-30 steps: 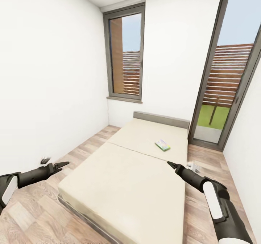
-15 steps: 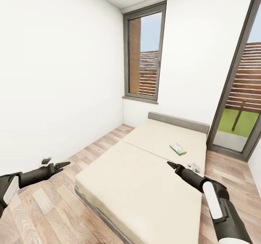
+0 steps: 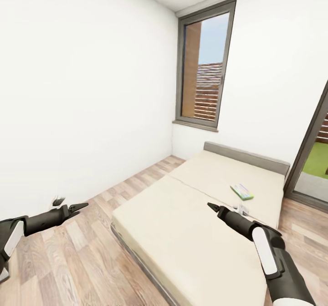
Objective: Put all the toys in the child's room - the three board games (two on the bed and one on the table), the two jigsaw puzzles on the table, and the tennis ball on the table - inside the toy box on the table in the child's room.
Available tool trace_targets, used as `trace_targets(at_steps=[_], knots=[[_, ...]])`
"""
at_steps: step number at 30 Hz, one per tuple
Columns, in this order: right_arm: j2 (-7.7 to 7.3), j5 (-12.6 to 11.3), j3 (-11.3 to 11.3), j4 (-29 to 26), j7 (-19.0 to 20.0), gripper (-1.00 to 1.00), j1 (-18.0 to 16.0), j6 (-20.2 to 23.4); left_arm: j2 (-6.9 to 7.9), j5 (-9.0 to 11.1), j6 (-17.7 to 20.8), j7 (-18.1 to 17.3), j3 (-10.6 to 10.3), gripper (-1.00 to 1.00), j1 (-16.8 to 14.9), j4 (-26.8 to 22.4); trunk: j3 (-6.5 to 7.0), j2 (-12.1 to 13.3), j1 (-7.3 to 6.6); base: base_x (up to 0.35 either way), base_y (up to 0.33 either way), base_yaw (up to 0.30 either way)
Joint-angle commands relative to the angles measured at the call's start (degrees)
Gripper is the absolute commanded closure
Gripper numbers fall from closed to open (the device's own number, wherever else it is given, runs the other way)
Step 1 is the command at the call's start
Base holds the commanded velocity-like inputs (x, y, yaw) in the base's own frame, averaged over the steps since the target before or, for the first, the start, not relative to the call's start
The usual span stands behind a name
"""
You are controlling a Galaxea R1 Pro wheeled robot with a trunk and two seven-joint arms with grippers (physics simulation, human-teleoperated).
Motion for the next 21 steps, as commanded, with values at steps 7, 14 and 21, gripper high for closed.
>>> trace_targets(at_steps=[7,14,21], knots=[[-0.02,0.1,-0.1,0.0,0.3,-1.00,0.0,0.3,-0.01,0.2,0.3,0.0,0.0,-1.00,-0.1,0.0,-0.09,-0.1,0.03,-0.031,-0.083,0.292],[0.02,0.1,-0.1,0.0,0.3,-1.00,0.0,0.3,-0.01,0.2,0.3,0.0,0.0,-1.00,-0.1,0.0,-0.09,-0.1,0.03,-0.044,-0.195,0.292],[0.07,0.1,-0.1,0.0,0.3,-1.00,0.0,0.3,-0.01,0.2,0.3,-0.1,0.0,-1.00,-0.1,0.0,-0.09,-0.1,0.03,-0.049,-0.180,0.292]])
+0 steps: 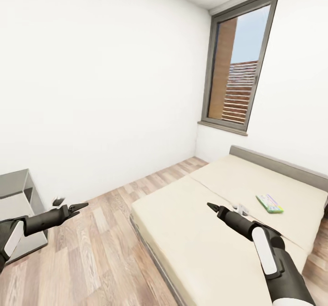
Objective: Put all the toys in the child's room - the three board games (two on the bed and one on the table), the two jigsaw puzzles on the table, and the tennis ball on the table - inside the toy box on the table in the child's room.
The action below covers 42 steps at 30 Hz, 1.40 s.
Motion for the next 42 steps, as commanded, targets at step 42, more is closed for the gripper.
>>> trace_targets(at_steps=[42], knots=[[0.06,0.1,-0.1,-0.1,0.3,-1.00,0.0,0.3,-0.02,0.1,0.3,-0.2,0.0,-1.00,-0.1,0.0,-0.09,-0.1,0.02,-0.110,-0.046,0.222]])
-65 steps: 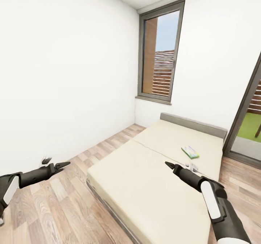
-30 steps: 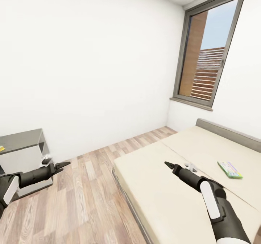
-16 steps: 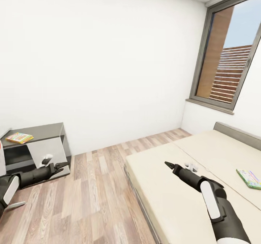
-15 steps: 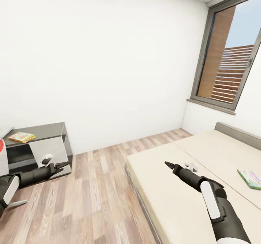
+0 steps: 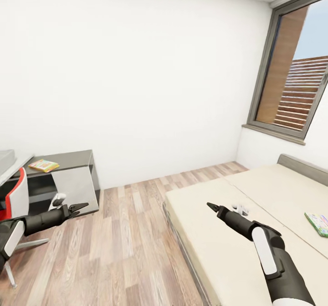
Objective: Put all the toys in the child's room - the three board games (two on the bed and one on the table), the two jigsaw puzzles on the table, and the tennis ball on the table - inside the toy box on the table in the child's room.
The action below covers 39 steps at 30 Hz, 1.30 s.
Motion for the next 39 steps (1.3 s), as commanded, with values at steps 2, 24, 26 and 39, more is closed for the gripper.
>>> trace_targets(at_steps=[2,24,26,39], knots=[[0.08,0.1,-0.1,0.0,0.3,-1.00,0.0,0.3,-0.01,0.2,0.3,-0.1,0.0,-1.00,0.0,0.0,-0.09,-0.1,0.01,-0.155,0.000,0.248],[0.11,0.1,-0.1,0.0,0.2,-1.00,-0.1,0.3,-0.01,0.2,0.3,-0.1,0.0,-1.00,0.0,0.0,-0.09,-0.1,0.01,-0.043,-0.015,0.289],[0.14,0.1,-0.1,0.0,0.2,-1.00,0.0,0.3,-0.01,0.2,0.3,-0.1,0.0,-1.00,0.0,0.0,-0.10,-0.1,0.01,-0.227,-0.069,0.266],[-0.13,0.1,-0.2,0.5,0.2,-1.00,-0.1,-3.6,-0.01,0.2,0.3,-0.1,0.0,-1.00,0.0,0.0,-0.12,-0.1,0.01,-0.040,-0.010,0.045]])
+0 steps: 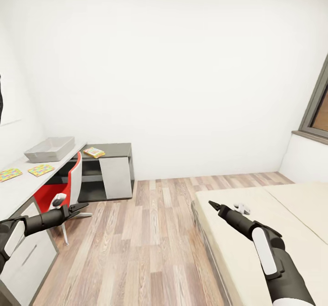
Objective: Put all the toys in the child's room - the three board games (two on the bed and one on the table), the two jigsaw puzzles on the table, and the tennis ball on the table - inside the toy box on the table in the child's room.
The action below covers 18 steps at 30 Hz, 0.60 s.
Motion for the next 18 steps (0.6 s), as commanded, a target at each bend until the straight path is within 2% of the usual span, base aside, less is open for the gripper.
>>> trace_targets(at_steps=[1,13,18], knots=[[0.00,0.0,-0.1,0.0,0.2,-1.00,0.0,0.2,0.00,0.2,0.3,-0.1,0.0,-1.00,0.0,0.0,-0.09,-0.1,0.03,-0.002,0.000,0.002],[0.01,-0.2,-0.1,-0.4,0.7,-1.00,0.0,-0.1,-0.12,0.2,0.3,-0.1,0.0,-1.00,0.0,0.0,-0.09,-0.1,0.03,-0.079,-0.038,0.002],[0.13,-0.1,0.0,-0.6,0.7,-1.00,0.0,0.0,-0.31,0.1,0.3,-0.1,0.0,-1.00,-0.1,0.0,-0.09,-0.1,0.03,-0.023,-0.017,0.154]])
